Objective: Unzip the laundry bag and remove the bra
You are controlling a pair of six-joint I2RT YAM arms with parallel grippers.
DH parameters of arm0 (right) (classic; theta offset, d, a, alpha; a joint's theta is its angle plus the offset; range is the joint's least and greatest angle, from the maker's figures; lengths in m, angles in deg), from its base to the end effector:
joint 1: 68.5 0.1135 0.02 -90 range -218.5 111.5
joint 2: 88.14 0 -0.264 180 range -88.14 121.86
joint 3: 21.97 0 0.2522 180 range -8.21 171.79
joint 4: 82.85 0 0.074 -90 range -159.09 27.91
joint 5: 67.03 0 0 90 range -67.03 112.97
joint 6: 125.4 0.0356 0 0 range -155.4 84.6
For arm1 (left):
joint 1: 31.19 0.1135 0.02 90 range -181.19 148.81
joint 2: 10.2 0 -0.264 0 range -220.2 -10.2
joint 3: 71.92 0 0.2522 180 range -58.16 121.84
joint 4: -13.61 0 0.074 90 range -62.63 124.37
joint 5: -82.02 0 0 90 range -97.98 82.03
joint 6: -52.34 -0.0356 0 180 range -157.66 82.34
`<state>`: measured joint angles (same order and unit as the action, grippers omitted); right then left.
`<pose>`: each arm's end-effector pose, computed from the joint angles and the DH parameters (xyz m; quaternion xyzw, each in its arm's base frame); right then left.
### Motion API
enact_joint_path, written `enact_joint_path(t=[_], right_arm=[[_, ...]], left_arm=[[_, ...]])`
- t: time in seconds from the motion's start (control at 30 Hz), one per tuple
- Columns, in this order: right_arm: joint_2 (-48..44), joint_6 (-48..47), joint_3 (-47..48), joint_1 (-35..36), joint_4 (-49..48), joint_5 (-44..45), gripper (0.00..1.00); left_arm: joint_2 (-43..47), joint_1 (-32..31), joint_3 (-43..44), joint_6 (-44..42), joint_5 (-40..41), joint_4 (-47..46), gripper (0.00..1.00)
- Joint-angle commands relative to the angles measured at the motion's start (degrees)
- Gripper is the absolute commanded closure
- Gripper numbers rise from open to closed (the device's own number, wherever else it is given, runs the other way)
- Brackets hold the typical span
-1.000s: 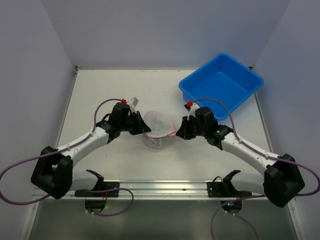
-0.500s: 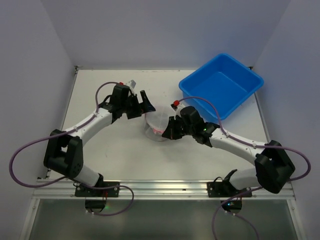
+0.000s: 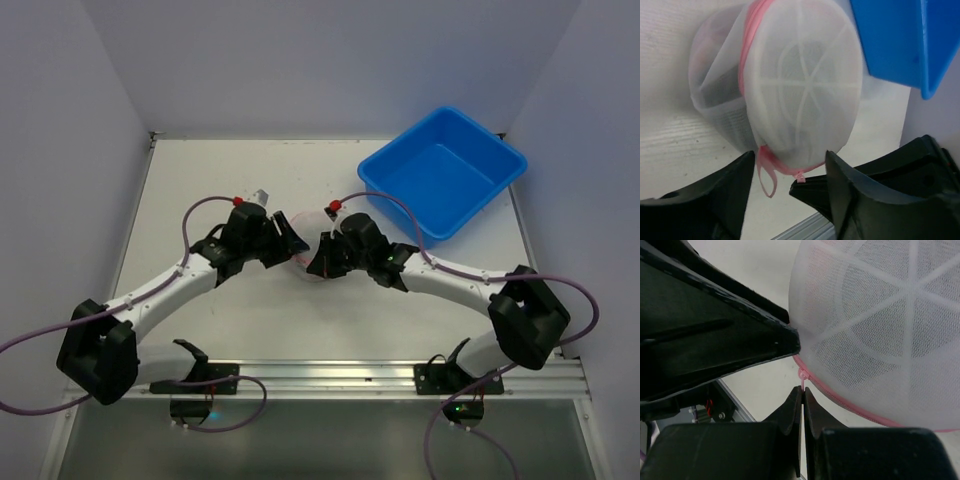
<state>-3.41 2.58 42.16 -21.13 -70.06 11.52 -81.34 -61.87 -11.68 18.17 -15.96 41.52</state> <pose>0.2134 0.2422 0.2277 -0.1188 0.8692 0.3844 0.2873 0.2275 -0.1407 0.2472 -0.1665 0.8846 -0.3410 0.2709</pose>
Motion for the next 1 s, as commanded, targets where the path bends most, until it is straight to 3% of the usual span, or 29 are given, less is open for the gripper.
enact_joint_path(t=[0.0,0.03,0.1,0.13,0.23,0.4,0.6,0.77,0.9,0.97], right_arm=[[0.0,0.1,2.6,0.6,-1.8,2.1,1.0],[-0.3,-0.3,2.5,0.7,-1.5,2.3,1.0],[-0.9,-1.1,2.2,0.8,-0.1,2.7,1.0],[-1.8,-1.4,1.4,0.8,0.2,3.3,1.0],[-3.9,-2.6,-0.2,0.7,0.8,3.5,1.0],[-7.6,-6.2,-2.9,-0.9,7.2,9.2,1.0],[-11.9,-4.4,-8.8,-17.0,11.1,6.7,1.0],[-11.6,-7.2,-8.1,-17.2,8.5,1.1,1.0],[-9.4,-6.8,-5.0,-11.5,6.5,-2.8,1.0],[-7.0,-5.1,-2.1,-9.0,5.2,-4.2,1.0]], left_arm=[[-2.0,-1.1,-1.7,4.0,3.2,-3.8,0.42],[-2.9,-1.1,-1.8,4.1,3.5,-3.9,0.59],[-3.2,-1.1,-2.4,4.1,4.6,-4.0,0.73],[-3.4,-1.1,-2.9,4.1,5.1,-4.3,0.85],[-3.9,-1.1,-3.1,3.8,4.9,-5.8,1.0],[-3.5,-0.4,-2.4,0.2,6.0,-4.0,1.0],[-0.9,6.0,-4.3,-7.4,1.3,-3.0,1.0],[-5.0,7.6,-1.0,-17.0,-4.0,-4.3,1.0],[-12.4,8.4,8.2,-19.9,-7.5,-5.4,1.0],[-17.6,8.9,15.6,-20.0,-8.6,-4.4,0.78]])
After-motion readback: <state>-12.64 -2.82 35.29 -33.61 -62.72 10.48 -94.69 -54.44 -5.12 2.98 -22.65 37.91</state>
